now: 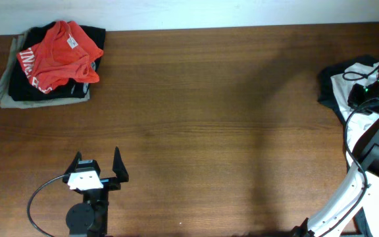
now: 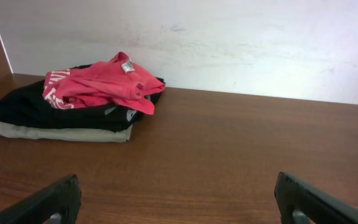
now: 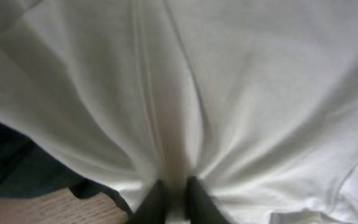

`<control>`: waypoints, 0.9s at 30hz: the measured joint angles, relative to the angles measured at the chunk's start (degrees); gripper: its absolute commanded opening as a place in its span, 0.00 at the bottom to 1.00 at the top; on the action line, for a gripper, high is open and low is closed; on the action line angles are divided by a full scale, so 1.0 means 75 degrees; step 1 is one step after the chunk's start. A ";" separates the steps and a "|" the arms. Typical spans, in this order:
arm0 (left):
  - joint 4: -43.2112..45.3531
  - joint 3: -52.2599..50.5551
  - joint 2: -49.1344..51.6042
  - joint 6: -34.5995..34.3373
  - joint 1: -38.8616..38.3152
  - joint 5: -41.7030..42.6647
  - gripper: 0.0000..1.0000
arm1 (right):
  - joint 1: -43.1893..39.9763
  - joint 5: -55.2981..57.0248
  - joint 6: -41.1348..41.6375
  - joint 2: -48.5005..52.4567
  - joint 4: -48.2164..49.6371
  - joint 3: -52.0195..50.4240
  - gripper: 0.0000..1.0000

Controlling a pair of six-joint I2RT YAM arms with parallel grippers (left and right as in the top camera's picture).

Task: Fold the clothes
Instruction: 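Lower the right gripper onto the white T-shirt and pinch it, then hold the white T-shirt pinched in the right gripper and lift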

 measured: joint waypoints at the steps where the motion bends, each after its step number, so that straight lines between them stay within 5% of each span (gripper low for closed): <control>1: 0.0000 0.0000 0.0000 0.0003 0.0000 0.0000 0.99 | 0.0000 0.0000 0.0035 0.0000 0.0000 0.0000 0.04; 27: 0.0000 0.0000 0.0000 0.0000 0.0000 0.0000 0.99 | -0.0020 -0.0221 0.0554 -0.0178 -0.1833 0.2323 0.05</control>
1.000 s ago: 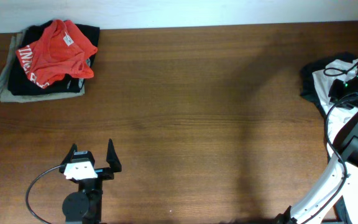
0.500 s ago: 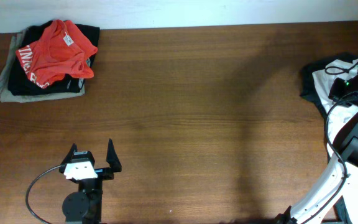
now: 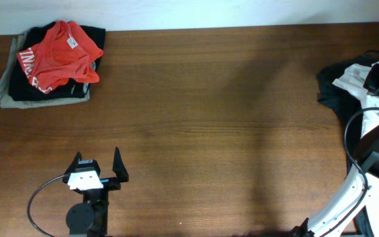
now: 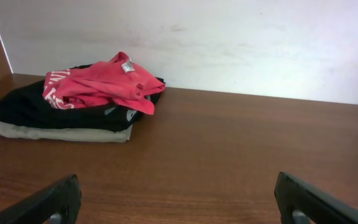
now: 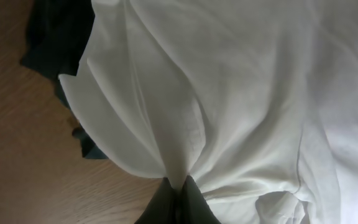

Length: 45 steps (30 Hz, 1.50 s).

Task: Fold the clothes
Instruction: 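Hold the white T-shirt pinched in the right gripper and lift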

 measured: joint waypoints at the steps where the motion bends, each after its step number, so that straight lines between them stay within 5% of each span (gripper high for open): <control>1: 0.0000 0.0000 0.0000 0.0003 0.0000 0.0000 0.99 | 0.0000 -0.0015 0.0000 0.0000 0.0000 0.0003 0.06; 8: 0.0000 0.0000 0.0000 0.0000 0.0000 0.0000 0.99 | 0.0000 -0.0035 0.0000 0.0000 0.0012 0.0000 0.12; 11: 0.0000 0.0000 0.0000 0.0003 0.0000 0.0000 0.99 | 0.0000 -0.0160 0.0020 0.0000 0.0099 0.0000 0.04; 19: 0.0000 0.0000 0.0000 0.0003 0.0000 0.0000 0.99 | 0.0000 -0.0361 0.0026 0.0000 0.0207 -0.0006 0.04; 21: 0.0000 0.0000 0.0000 0.0003 0.0000 0.0000 0.99 | 0.0000 -0.0452 0.0026 0.0000 0.0198 -0.0006 0.30; 27: 0.0000 0.0000 0.0000 0.0003 0.0000 0.0000 0.99 | 0.0000 -0.0382 0.0017 -0.0050 0.0321 -0.0603 0.30; 34: 0.0000 0.0000 0.0000 0.0000 0.0000 0.0000 0.99 | 0.0000 -0.0233 0.0015 -0.0044 0.1177 -0.2270 0.22; 39: 0.0000 0.0000 0.0000 0.0000 0.0000 0.0000 0.99 | 0.0000 -0.0149 -0.0003 -0.0047 0.1276 -0.2346 0.04; 45: 0.0000 0.0000 0.0000 0.0000 0.0000 0.0000 0.99 | 0.0000 -0.0067 -0.0009 -0.0047 0.1230 -0.2317 0.04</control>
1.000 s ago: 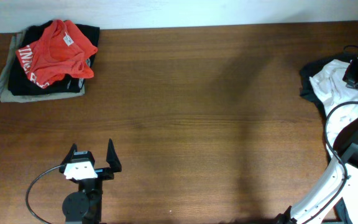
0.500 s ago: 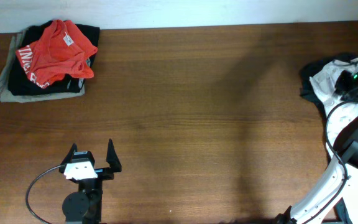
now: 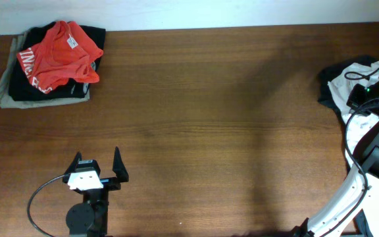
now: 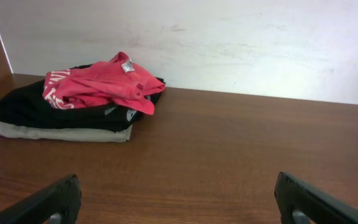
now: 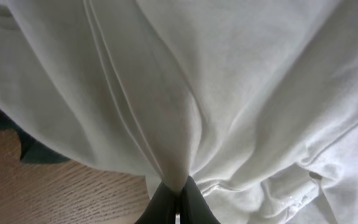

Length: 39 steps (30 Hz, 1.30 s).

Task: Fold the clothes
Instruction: 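Hold the white T-shirt pinched in the right gripper and lift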

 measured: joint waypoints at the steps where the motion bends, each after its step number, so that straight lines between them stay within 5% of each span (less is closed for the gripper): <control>1: -0.0003 0.0000 0.0000 0.0000 0.0000 0.0000 0.99 | 0.0000 0.0000 0.0003 0.0000 -0.0070 0.0047 0.04; 7: 0.0000 0.0000 0.0000 0.0000 0.0000 0.0000 0.99 | 0.0000 -0.0006 0.0015 0.0000 -0.0731 0.0906 0.09; 10: 0.0000 0.0000 0.0000 0.0003 0.0000 0.0000 0.99 | 0.0000 -0.0070 0.0029 -0.0006 -0.0874 0.1204 0.04; 31: 0.0000 0.0000 0.0000 0.0000 0.0000 0.0000 0.99 | 0.0000 -0.0399 0.0029 -0.0003 -0.0828 0.1218 0.15; 33: 0.0000 0.0000 0.0000 0.0000 0.0000 0.0000 0.99 | 0.0000 -0.0373 0.0026 -0.0003 -0.0790 0.1218 0.04; 39: 0.0000 0.0000 0.0000 0.0000 0.0000 0.0000 0.99 | 0.0000 -0.0321 0.0026 -0.0003 -0.0755 0.1218 0.04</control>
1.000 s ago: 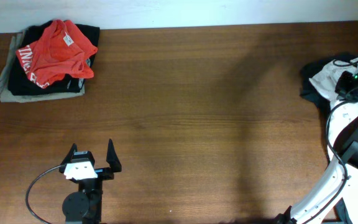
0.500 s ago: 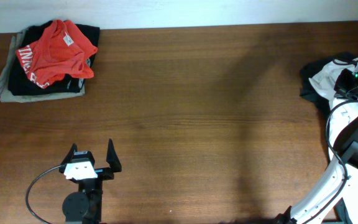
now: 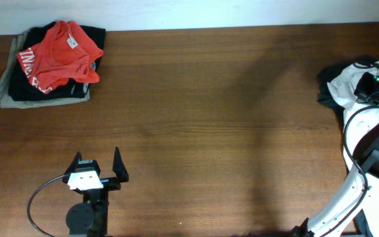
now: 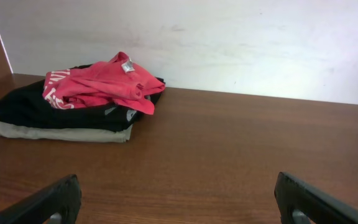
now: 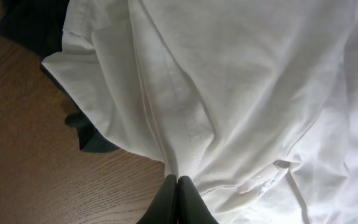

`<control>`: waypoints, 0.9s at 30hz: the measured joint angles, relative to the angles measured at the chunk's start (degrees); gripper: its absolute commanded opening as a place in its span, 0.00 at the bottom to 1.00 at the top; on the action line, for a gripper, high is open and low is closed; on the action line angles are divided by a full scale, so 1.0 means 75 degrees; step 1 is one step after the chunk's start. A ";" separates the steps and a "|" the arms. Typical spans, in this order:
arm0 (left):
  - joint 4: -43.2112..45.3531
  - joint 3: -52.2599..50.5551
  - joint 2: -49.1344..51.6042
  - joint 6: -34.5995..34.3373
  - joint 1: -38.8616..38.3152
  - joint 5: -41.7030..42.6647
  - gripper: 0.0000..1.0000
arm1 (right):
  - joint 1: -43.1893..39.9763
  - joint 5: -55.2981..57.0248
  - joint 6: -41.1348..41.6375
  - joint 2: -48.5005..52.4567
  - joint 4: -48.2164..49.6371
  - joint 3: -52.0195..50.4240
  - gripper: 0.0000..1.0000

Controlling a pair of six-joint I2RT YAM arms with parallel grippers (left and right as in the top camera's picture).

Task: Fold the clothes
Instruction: 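Hold the white T-shirt pinched in the right gripper and lift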

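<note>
A white garment [image 5: 229, 81] lies bunched on a dark garment [image 5: 36, 25] at the table's far right edge [image 3: 344, 79]. My right gripper [image 5: 178, 186] is shut on a pinched fold of the white cloth, lifted a little off the wood. At the back left stands a pile with a red shirt [image 3: 58, 54] on black [image 3: 77, 89] and grey [image 3: 2, 92] folded clothes, also in the left wrist view [image 4: 98, 84]. Far from any cloth, my left gripper [image 4: 179, 202] stays open near the front left [image 3: 97, 172].
A white wall [image 4: 229, 43] runs along the table's back edge. My right arm's cable and white base [image 3: 357, 178] stand at the right front corner. Bare brown tabletop [image 3: 209, 125] lies between the two piles.
My right gripper, still shut on the white fold, has shifted toward the right edge and sits higher; more wood and dark cloth show beneath it. The left arm has not moved.
My right gripper pinched the white garment low on the pile, fingers slightly apart. Then it held the fold raised with the dark cloth showing, then lower and closer in, and now raised again. The left gripper and the left pile stayed as they were.
</note>
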 measured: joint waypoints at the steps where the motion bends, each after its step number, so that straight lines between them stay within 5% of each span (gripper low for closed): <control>1: 0.0000 0.0000 0.0000 0.0000 0.0000 0.0000 0.99 | 0.0000 0.0000 0.0006 0.0000 0.0000 0.0000 0.09; 2: 0.0000 0.0000 0.0000 0.0000 0.0000 0.0000 0.99 | 0.0000 0.0000 0.0003 0.0000 -0.0003 0.0000 0.24; 3: 0.0000 0.0000 0.0000 0.0003 0.0000 0.0000 0.99 | 0.0000 0.0000 -0.0009 0.0000 -0.0006 0.0000 0.27; 8: 0.0000 0.0000 0.0000 0.0000 0.0000 0.0000 0.99 | 0.0000 0.0003 0.0000 0.0000 -0.0017 -0.0003 0.27; 17: 0.0000 0.0000 0.0000 0.0000 0.0000 0.0000 0.99 | 0.0000 0.0006 0.0000 -0.0012 0.0268 -0.0519 0.08; 27: 0.0000 0.0000 0.0000 0.0000 0.0000 0.0000 0.99 | 0.0000 0.0146 0.0000 -0.0012 0.0393 -0.0519 0.04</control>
